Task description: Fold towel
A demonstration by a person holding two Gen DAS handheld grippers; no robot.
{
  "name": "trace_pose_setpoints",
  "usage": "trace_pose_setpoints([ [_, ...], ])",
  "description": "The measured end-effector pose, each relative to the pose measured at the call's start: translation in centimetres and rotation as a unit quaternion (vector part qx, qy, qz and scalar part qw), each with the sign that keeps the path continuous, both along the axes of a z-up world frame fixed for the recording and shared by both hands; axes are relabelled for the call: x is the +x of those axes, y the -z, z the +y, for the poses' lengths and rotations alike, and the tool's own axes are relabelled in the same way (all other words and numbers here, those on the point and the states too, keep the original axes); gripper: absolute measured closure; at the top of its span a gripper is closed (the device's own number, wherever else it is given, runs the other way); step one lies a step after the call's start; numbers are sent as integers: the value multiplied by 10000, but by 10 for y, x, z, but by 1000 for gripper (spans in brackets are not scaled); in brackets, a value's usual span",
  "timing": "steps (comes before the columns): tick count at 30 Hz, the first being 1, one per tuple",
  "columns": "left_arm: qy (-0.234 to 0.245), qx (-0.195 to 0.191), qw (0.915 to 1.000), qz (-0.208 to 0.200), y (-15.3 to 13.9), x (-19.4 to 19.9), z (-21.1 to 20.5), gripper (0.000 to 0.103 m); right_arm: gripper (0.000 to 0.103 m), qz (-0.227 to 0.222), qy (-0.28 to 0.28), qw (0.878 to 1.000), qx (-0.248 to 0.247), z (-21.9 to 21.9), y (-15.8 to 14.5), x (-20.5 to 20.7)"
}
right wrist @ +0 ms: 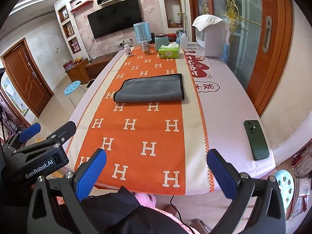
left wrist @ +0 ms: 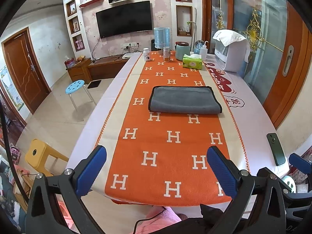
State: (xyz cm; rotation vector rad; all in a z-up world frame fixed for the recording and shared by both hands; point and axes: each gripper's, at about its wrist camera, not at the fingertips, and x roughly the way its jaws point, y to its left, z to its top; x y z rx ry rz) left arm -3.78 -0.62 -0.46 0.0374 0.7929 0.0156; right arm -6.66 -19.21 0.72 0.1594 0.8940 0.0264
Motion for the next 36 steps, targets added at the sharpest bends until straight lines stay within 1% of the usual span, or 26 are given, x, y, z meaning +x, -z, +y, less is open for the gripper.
trace_pose_setpoints([
  [13,77,41,9999,59,0,3,0,1,0,34,7,10000,9,0,1,0],
  [20,143,76,9998,112,1,9,-4,1,0,94,19,10000,17,0,6,3],
  [36,153,80,9998,141,2,9,-3,1,0,145,-16,9999,31,0,8,5],
])
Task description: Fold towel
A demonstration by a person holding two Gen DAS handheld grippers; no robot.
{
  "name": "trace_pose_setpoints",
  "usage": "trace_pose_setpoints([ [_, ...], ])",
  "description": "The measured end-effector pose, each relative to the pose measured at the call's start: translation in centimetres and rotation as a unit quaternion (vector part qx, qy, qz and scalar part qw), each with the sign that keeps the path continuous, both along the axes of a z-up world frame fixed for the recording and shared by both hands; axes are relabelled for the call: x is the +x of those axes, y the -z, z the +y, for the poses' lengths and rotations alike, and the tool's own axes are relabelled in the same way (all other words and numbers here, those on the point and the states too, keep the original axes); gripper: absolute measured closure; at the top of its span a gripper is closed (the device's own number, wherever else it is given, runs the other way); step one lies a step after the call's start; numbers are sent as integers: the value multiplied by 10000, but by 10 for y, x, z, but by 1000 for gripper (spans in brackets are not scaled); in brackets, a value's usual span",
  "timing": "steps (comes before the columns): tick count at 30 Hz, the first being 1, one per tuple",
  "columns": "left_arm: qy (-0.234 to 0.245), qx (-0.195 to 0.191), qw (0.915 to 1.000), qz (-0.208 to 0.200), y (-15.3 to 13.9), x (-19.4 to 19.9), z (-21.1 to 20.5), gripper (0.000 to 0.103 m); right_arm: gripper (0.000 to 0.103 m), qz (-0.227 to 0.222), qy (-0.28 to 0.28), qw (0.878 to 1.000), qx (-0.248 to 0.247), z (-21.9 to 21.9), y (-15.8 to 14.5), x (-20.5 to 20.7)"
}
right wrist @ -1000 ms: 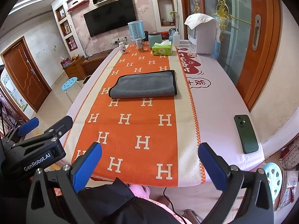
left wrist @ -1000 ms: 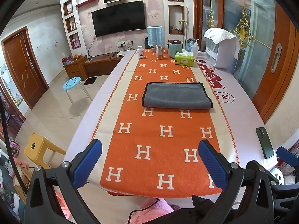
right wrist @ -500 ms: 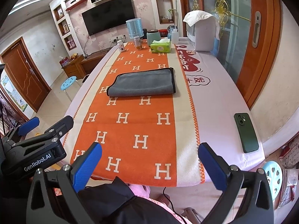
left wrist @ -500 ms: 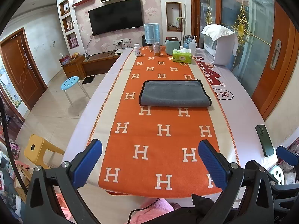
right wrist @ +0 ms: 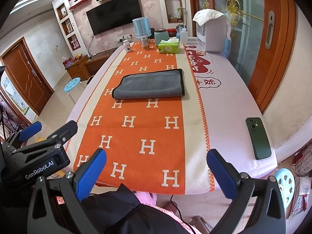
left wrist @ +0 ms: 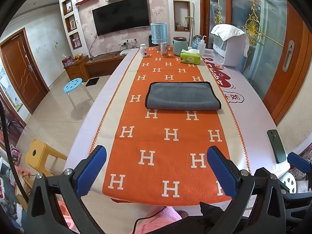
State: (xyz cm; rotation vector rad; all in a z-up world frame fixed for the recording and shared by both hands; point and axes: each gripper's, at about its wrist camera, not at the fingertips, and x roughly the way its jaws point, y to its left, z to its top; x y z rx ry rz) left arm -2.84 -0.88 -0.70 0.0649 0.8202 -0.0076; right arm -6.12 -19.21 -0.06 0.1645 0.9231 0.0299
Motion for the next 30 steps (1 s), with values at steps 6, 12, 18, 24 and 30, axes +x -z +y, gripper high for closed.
trace_pose_setpoints([
  [6,3,-2,10000,6,1,-1,-1,1,0,26,5,10000,8,0,2,0],
  [12,20,-3,10000,19,5,-1,-4,1,0,37,5,10000,12,-1,3,0],
  [18,38,-8,10000,37,7,-2,-5,1,0,45,-2,10000,13,-1,3,1],
  [24,45,-7,10000,62,11,-3,-7,1,0,91,-31,9999,29,-3,8,1],
  [30,40,13,10000,71,12,-3,-8,1,0,104,-41,9999,39,-4,9,2],
])
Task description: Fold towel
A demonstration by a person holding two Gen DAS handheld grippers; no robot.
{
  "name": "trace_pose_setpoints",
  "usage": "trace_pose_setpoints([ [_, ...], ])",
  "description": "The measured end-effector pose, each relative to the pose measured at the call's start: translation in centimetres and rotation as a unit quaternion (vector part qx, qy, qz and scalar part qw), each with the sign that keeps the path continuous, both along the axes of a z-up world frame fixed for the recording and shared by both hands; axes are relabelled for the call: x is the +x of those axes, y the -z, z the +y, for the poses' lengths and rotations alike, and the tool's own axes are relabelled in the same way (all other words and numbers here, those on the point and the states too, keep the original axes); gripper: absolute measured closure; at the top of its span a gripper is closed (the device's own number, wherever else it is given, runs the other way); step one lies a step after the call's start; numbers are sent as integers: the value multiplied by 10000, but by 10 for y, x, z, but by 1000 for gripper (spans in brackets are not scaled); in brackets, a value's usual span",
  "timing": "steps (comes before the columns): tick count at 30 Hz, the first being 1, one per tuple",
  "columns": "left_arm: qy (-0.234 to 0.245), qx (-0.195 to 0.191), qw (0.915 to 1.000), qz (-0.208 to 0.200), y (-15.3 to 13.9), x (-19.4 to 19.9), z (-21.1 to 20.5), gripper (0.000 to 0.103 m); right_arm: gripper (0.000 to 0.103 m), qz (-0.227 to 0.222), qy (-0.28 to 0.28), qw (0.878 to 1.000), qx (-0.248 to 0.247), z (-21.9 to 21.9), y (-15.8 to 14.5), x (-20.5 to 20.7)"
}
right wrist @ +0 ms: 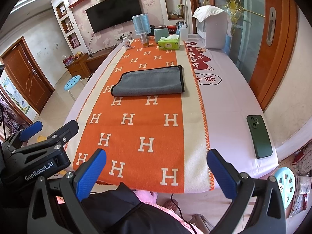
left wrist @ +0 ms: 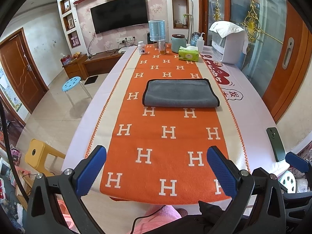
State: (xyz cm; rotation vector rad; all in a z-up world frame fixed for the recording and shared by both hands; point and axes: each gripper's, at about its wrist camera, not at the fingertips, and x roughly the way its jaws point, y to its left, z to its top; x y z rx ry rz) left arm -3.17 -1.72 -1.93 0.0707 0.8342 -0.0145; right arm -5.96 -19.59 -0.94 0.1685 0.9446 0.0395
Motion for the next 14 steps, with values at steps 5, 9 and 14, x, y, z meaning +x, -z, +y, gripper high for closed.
trace_pose_setpoints([
  [5,-1,4,10000,0,0,0,0,1,0,14,9,10000,14,0,1,0],
  [9,3,7,10000,6,0,0,0,1,0,13,9,10000,14,-1,0,1],
  [14,1,2,10000,8,-1,1,-1,1,0,18,14,10000,19,-1,1,0],
])
